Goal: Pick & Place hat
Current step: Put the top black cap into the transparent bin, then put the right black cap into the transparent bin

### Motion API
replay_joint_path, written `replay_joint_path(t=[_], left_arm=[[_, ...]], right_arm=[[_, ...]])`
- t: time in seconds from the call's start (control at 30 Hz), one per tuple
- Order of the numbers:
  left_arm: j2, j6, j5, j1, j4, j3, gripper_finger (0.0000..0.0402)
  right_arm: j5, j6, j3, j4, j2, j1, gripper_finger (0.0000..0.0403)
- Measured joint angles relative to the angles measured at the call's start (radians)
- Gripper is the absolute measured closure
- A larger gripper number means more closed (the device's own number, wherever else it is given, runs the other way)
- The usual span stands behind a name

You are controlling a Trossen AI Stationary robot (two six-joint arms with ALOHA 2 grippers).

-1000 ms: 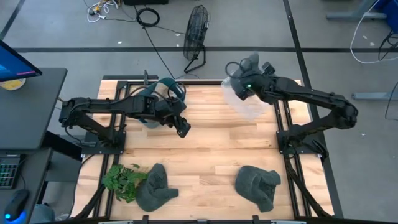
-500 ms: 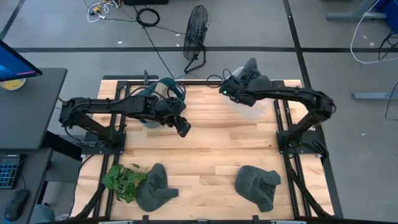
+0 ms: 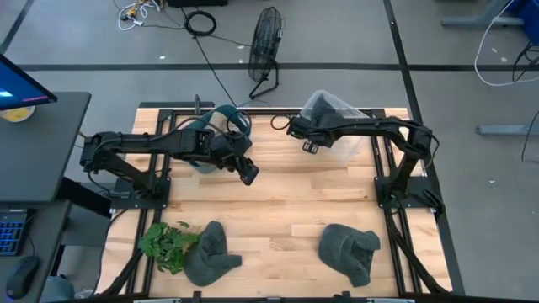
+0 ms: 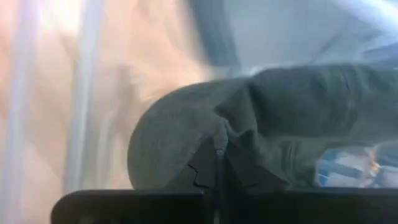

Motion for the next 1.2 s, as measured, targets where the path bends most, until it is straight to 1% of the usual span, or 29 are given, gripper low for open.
replay_joint_path(t=[0.07,0.13,0.4,0.5,0.63,0.77,0.93,1.03,1.2], left_arm=[[0.000,0.000,0.000,0.000,0.002,0.000,0.0264],[0.000,0.001,0.000,0.001,0.002,0.000,0.0264],[0.000,0.001,0.000,0.002,0.006,0.000,0.0264],[0.000,0.000,0.000,0.002,0.007,0.000,0.0264],[0.000,0.000,0.000,0.002,0.007,0.000,0.0264],[0.000,0.001,0.000,0.002,0.008,0.000,0.0264],[0.000,0.001,0.000,0.002,0.009,0.000,0.0264],[0.000,0.001,0.000,0.002,0.009,0.000,0.0264],[0.000,0.001,0.001,0.002,0.009,0.000,0.0264]], right_arm=[[-0.049,-0.015,-0.002,0.000,0.003,-0.002,0.0392],[-0.068,-0.033,-0.002,0.002,0.002,-0.007,0.0389],[-0.059,-0.058,-0.002,-0.015,-0.004,-0.030,0.0375],[-0.064,-0.056,-0.002,-0.054,-0.004,-0.034,0.0360],[-0.131,-0.048,-0.002,-0.136,-0.017,-0.034,0.0327],[-0.170,-0.030,-0.002,-0.160,-0.057,-0.034,0.0286],[-0.282,-0.036,-0.002,-0.160,-0.123,-0.041,0.0245],[-0.317,-0.035,-0.002,-0.160,-0.160,-0.052,0.0238],[-0.317,-0.062,-0.002,-0.155,-0.232,-0.068,0.0241]])
